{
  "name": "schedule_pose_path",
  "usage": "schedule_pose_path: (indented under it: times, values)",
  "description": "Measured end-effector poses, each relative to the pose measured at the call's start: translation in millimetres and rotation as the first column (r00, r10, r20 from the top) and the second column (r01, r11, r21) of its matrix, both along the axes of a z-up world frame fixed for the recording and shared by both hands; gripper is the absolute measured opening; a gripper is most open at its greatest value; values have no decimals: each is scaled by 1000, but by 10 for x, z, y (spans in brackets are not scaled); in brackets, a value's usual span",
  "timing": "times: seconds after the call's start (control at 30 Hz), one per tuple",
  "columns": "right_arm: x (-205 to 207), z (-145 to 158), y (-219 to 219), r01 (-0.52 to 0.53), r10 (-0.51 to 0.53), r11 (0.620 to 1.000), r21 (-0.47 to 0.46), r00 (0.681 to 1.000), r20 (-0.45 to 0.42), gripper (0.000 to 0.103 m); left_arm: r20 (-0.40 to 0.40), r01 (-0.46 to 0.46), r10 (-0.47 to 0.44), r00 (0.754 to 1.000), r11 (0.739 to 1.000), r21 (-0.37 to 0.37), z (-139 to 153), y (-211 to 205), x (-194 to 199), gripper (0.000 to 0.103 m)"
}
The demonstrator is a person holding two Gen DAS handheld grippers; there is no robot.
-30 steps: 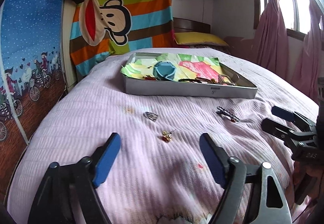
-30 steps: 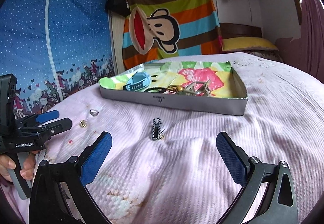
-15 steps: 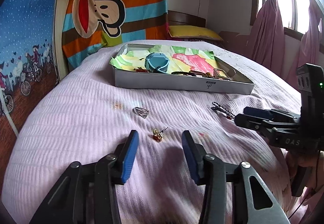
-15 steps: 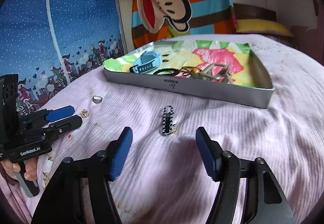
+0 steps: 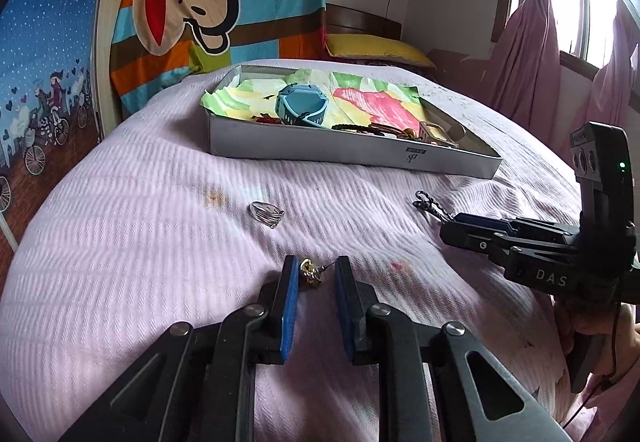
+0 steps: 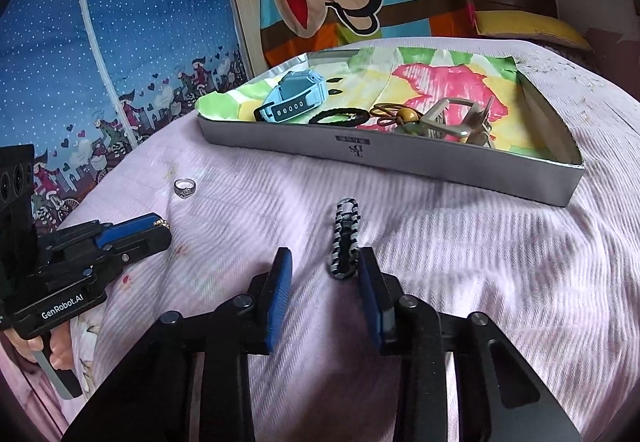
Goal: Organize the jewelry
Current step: 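Grasp the gold earring with the left tool while the right tool grasps the black beaded hair clip, then carry the gold earring and black beaded clip over the tray with both tools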
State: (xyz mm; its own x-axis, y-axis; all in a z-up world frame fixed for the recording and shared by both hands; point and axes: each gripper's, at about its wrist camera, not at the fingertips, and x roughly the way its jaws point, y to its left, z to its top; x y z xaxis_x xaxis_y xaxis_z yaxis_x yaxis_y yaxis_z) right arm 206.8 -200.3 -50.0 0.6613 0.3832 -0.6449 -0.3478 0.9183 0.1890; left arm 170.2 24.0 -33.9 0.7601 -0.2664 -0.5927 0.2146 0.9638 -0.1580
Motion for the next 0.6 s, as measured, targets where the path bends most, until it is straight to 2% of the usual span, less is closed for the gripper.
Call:
schedule_pose_path:
  times: [0.23,0.4,0.6]
  values:
    - [45,-22,20,0,0,1000,-1,1000,-14,17,-5,-1,1,1000,1000,3,-9,-5,0,18]
    - [29,-20,106,-31,31,999,-27,999,-6,14,-8,-4,5,1000,1000,9,-28,-18,-1,17]
    - [99,-59,151,-50,49,998,-31,998,-38,14,-11,-7,7,1000,1000,9,-36,-21,8,17]
